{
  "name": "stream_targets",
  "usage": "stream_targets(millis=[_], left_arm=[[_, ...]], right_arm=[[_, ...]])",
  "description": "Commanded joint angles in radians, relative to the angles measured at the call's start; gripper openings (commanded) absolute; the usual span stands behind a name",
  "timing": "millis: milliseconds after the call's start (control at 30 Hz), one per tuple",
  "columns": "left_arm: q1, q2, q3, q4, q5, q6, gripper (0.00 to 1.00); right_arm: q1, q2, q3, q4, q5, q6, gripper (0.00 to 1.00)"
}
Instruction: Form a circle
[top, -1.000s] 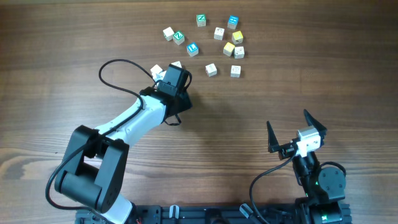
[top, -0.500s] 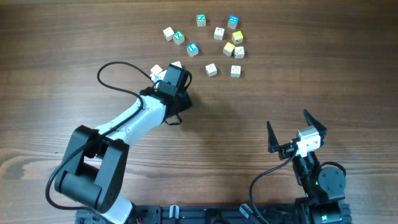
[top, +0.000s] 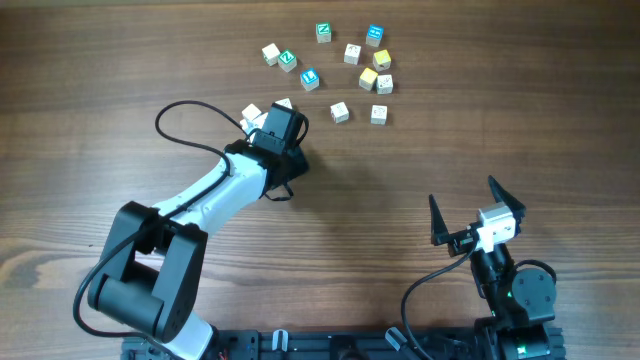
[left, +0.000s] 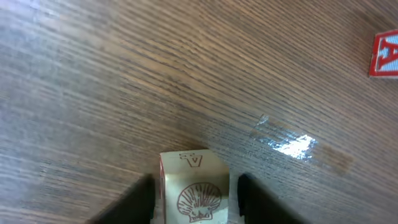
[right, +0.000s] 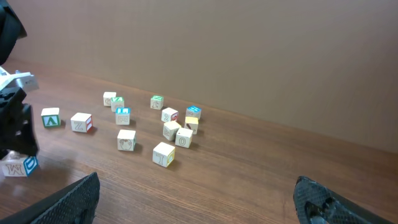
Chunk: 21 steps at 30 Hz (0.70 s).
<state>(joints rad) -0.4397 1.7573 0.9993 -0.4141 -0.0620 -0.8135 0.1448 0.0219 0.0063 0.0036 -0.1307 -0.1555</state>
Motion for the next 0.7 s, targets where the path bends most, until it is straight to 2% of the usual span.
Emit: stream_targets(millis=[0, 133, 267, 367, 467, 567, 600, 633, 667], left_arm=[[-0.004, 0.011, -0.007, -0.001, 0.001, -0.001, 0.6], [0.031, 0.008, 0.094, -0.074, 0.0, 0.139, 0.74], [0.115, 0.008, 0.36, -0.238, 0.0, 0.256, 0.71], [0.163, 0.008, 0.463, -0.256, -0.005, 0.286, 0.69], [0.215, 0.018, 0.475, -0.212, -0.018, 0.285, 0.69], [0.242, 0.074, 0.475, -0.18, -0.037, 0.285, 0.77], [0.246, 0.085, 0.475, -0.165, -0.036, 0.285, 0.76], [0.246, 0.093, 0.475, -0.136, -0.036, 0.286, 0.68], [0.246, 0.1, 0.478, -0.107, -0.02, 0.309, 0.53]], right_arm=[[-0.002, -0.004, -0.001, 0.004, 0.006, 0.0, 1.0], [-0.002, -0.004, -0.001, 0.003, 0.006, 0.0, 1.0], [-0.002, -0.004, -0.001, 0.004, 0.006, 0.0, 1.0], [-0.002, -0.004, -0.001, 0.003, 0.006, 0.0, 1.0], [-0.002, -0.004, -0.001, 0.003, 0.006, 0.0, 1.0], [-0.002, -0.004, -0.001, 0.003, 0.006, 0.0, 0.99], [-0.002, -0.004, -0.001, 0.004, 0.006, 0.0, 1.0], [-0.002, -0.004, -0.001, 0.004, 0.006, 0.0, 1.0], [-0.002, -0.004, -0.001, 0.003, 0.006, 0.0, 1.0]])
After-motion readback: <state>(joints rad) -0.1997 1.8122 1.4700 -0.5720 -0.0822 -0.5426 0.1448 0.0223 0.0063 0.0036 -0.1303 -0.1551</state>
